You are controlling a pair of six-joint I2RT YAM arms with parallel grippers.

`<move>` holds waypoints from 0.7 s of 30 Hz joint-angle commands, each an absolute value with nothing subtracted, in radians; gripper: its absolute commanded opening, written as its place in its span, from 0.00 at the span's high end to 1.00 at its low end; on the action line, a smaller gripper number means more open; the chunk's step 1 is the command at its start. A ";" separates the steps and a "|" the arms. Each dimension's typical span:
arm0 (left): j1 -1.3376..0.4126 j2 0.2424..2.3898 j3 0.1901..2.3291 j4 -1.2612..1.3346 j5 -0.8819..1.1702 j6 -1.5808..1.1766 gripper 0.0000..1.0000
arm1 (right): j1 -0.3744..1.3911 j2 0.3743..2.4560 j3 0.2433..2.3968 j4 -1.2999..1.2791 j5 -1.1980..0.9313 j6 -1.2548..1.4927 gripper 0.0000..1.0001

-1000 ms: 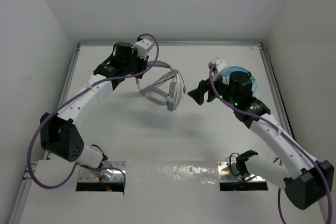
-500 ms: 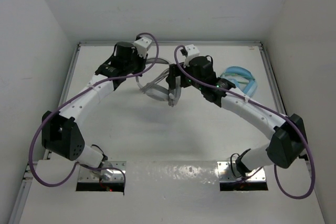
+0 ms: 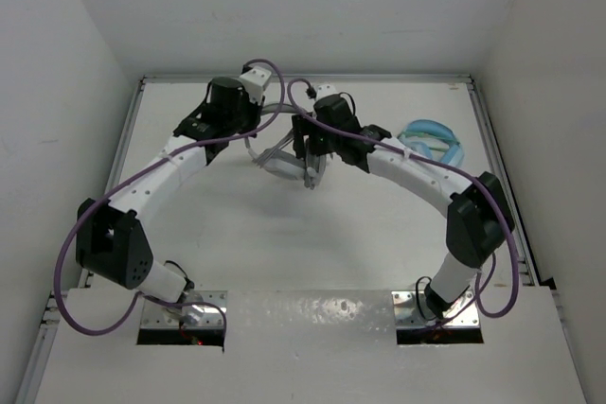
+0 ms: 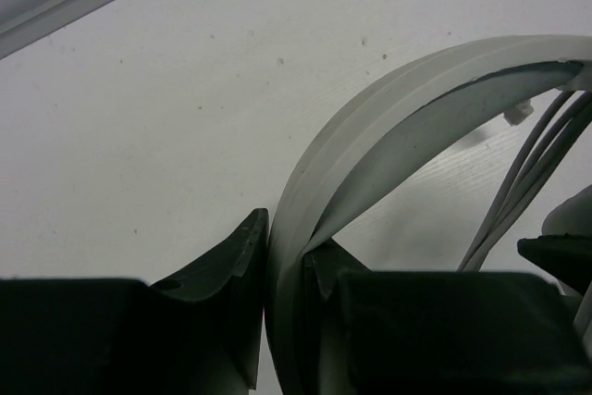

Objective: Wrap the headphones

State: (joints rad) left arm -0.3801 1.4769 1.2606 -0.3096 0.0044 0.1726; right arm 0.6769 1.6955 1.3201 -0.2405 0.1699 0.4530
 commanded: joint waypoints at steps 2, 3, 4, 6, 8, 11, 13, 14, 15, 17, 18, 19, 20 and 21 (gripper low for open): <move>-0.382 1.463 1.272 -0.152 0.005 0.057 1.00 | 0.687 1.732 1.411 -0.317 0.137 0.466 0.33; -0.382 1.463 1.270 -0.150 0.005 0.049 1.00 | 0.686 1.738 1.419 -0.336 0.141 0.465 0.39; -0.382 1.463 1.272 -0.150 0.005 0.046 1.00 | 0.687 1.744 1.434 -0.344 0.144 0.463 0.45; -0.380 1.459 1.270 -0.150 0.005 0.038 1.00 | 0.687 1.755 1.440 -0.353 0.144 0.465 0.71; -0.379 1.456 1.267 -0.147 0.009 0.040 1.00 | 0.687 1.753 1.442 -0.351 0.146 0.466 0.90; -0.377 1.459 1.266 -0.152 0.031 0.044 1.00 | 0.686 1.753 1.463 -0.363 0.160 0.453 1.00; -0.376 1.463 1.272 -0.166 0.058 0.049 0.84 | 0.684 1.756 1.492 -0.382 0.164 0.430 1.00; -0.371 1.465 1.278 -0.175 0.069 0.049 0.62 | 0.680 1.761 1.505 -0.397 0.167 0.422 1.00; -0.368 1.465 1.279 -0.181 0.081 0.048 0.53 | 0.673 1.764 1.537 -0.408 0.169 0.407 1.00; -0.361 1.460 1.299 -0.198 0.120 0.046 0.35 | 0.661 1.773 1.575 -0.455 0.157 0.388 1.00; -0.359 1.456 1.304 -0.216 0.129 0.046 0.29 | 0.643 1.779 1.598 -0.466 0.141 0.379 1.00; -0.356 1.441 1.310 -0.222 0.144 0.046 0.16 | 0.631 1.779 1.604 -0.477 0.123 0.377 1.00; -0.348 1.430 1.318 -0.235 0.153 0.048 0.10 | 0.606 1.778 1.608 -0.494 0.086 0.377 1.00; -0.344 1.419 1.321 -0.244 0.161 0.049 0.04 | 0.598 1.772 1.608 -0.503 0.078 0.371 1.00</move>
